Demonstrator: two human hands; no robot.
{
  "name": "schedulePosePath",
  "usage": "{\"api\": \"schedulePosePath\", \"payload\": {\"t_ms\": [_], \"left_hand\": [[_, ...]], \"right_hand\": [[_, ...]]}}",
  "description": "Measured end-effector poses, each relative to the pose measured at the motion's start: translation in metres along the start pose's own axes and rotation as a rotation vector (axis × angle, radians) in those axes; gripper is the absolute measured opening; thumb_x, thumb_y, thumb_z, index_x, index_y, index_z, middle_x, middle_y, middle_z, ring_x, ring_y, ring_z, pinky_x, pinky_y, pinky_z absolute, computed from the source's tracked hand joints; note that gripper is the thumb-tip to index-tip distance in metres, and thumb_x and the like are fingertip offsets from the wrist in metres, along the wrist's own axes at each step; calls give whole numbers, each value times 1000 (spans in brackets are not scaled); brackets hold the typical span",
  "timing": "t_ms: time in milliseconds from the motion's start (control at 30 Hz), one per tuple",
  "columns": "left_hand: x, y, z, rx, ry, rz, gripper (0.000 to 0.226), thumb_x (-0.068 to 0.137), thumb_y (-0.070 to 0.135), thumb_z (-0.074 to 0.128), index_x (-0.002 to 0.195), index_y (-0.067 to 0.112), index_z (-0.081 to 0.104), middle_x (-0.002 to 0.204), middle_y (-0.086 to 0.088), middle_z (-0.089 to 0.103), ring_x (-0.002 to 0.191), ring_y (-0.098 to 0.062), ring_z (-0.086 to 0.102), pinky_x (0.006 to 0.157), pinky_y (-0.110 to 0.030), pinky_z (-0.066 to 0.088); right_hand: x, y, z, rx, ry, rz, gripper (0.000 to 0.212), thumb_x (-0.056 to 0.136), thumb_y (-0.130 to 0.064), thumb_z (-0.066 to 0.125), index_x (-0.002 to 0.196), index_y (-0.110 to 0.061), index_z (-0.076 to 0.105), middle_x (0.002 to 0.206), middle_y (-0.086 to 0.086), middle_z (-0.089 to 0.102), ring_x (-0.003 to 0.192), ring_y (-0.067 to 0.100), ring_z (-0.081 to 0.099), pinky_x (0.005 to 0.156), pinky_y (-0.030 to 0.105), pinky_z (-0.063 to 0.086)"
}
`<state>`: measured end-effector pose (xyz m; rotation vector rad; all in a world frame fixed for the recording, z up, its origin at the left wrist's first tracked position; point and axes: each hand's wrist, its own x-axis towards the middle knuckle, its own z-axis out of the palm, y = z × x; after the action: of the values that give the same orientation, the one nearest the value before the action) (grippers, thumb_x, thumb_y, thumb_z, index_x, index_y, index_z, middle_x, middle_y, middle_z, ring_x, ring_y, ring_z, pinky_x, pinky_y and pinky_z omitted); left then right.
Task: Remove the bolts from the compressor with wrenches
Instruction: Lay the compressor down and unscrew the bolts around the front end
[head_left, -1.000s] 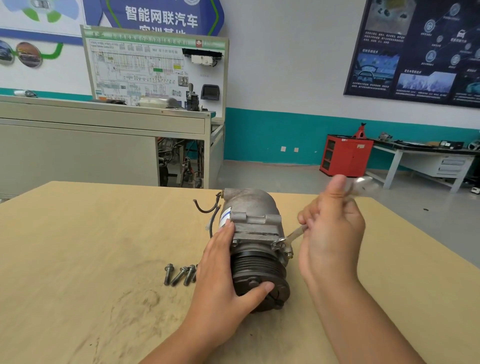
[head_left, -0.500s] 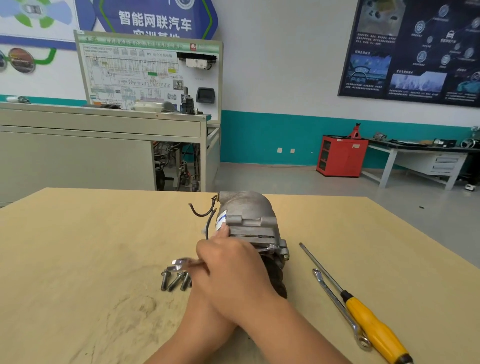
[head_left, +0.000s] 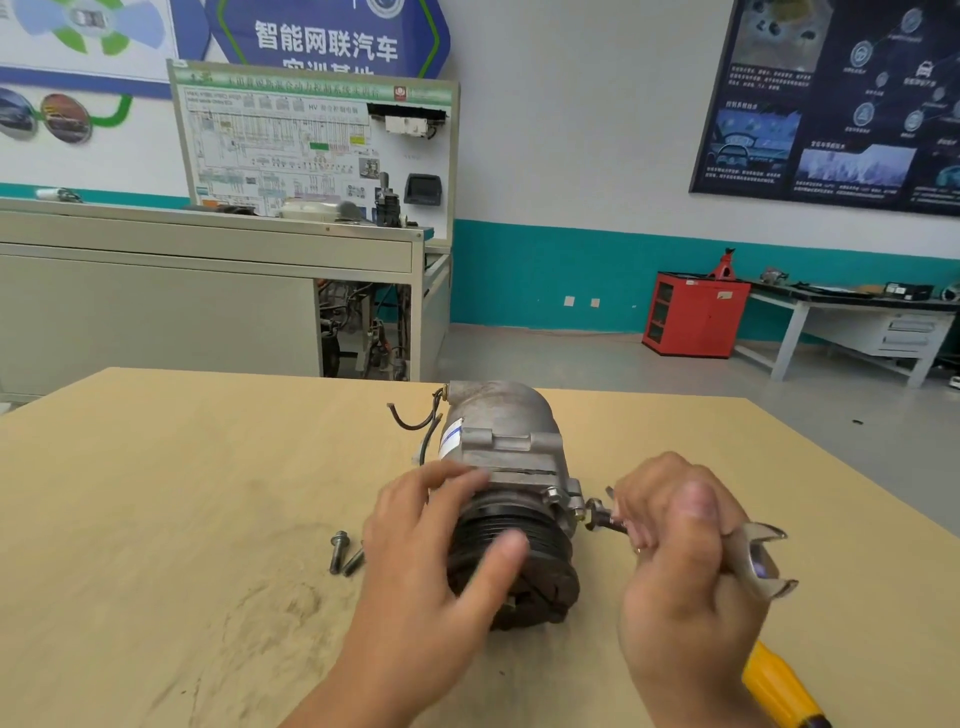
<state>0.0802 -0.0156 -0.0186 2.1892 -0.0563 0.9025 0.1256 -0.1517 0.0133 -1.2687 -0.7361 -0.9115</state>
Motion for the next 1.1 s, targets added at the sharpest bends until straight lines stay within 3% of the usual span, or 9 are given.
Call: {"api": "schedulePosePath", "payload": {"t_ms": [67, 133, 200, 300, 500, 600, 767, 933, 1100], "left_hand": [[-8, 21, 1, -152, 128, -83, 43, 82, 60, 38, 71, 35, 72, 78, 17, 60, 76, 2, 55, 66, -10, 38], [-13, 46, 6, -358, -159, -366, 53, 87, 62, 35, 68, 30, 73, 61, 11, 65, 53, 1, 55, 49, -7, 35], [-15, 59, 14, -620, -441, -612, 55, 94, 53, 36, 74, 21, 76, 64, 4, 70, 51, -5, 57, 47, -13, 37], [-10, 61, 19, -936, -451, -824, 49, 93, 46, 44, 71, 17, 77, 77, 1, 73, 60, -8, 62, 56, -20, 41], [-7, 66, 21, -1004, -495, -829, 23, 91, 29, 57, 88, 10, 70, 76, 0, 71, 56, -5, 61, 66, -23, 48], [-8, 67, 26, -953, -406, -863, 19, 94, 16, 53, 93, 5, 68, 74, -1, 72, 48, -6, 53, 52, -18, 46], [-7, 57, 30, -832, -213, -789, 19, 95, 14, 52, 89, 5, 67, 70, -3, 73, 49, -6, 62, 45, -14, 44], [-10, 56, 35, -800, -191, -760, 19, 95, 16, 53, 88, 4, 67, 73, -4, 74, 52, -7, 65, 44, -14, 44], [-10, 58, 36, -861, -170, -773, 21, 96, 16, 52, 87, 3, 65, 72, -4, 74, 52, -9, 65, 39, -15, 40]], "right_hand": [[-7, 3, -6, 54, 88, 21, 34, 94, -25, 28, 62, -34, 40, 59, -16, 38, 53, 12, 35, 48, 35, 29], [-14, 3, -6, 126, 143, 21, 37, 93, -22, 28, 63, -38, 44, 61, -17, 40, 55, 13, 37, 53, 30, 34], [-23, 2, -9, 103, 124, 8, 35, 92, -19, 27, 66, -37, 43, 65, -17, 43, 58, 12, 41, 58, 27, 39], [-38, -5, -21, -17, -44, -42, 27, 98, -25, 27, 75, -28, 42, 77, -11, 46, 71, 8, 47, 66, 20, 41], [-73, -18, -48, -361, -360, 163, 36, 93, -60, 27, 110, -45, 55, 126, -21, 37, 122, 10, 40, 96, 16, 35], [-79, -23, -53, -374, -443, 287, 32, 89, -36, 47, 114, -53, 56, 136, -18, 31, 129, -3, 30, 97, 9, 31], [-84, -18, -61, -99, -311, 743, 54, 85, 16, 40, 104, -30, 60, 102, -1, 62, 76, 7, 65, 58, 18, 49], [-73, -28, -61, 251, -474, 1200, 28, 83, -28, 50, 82, -2, 61, 56, 18, 61, 37, 24, 52, 33, 17, 27], [-70, -36, -55, 316, -435, 1251, 36, 96, -17, 41, 69, -14, 65, 42, 4, 38, 30, 11, 26, 35, 12, 21]]}}
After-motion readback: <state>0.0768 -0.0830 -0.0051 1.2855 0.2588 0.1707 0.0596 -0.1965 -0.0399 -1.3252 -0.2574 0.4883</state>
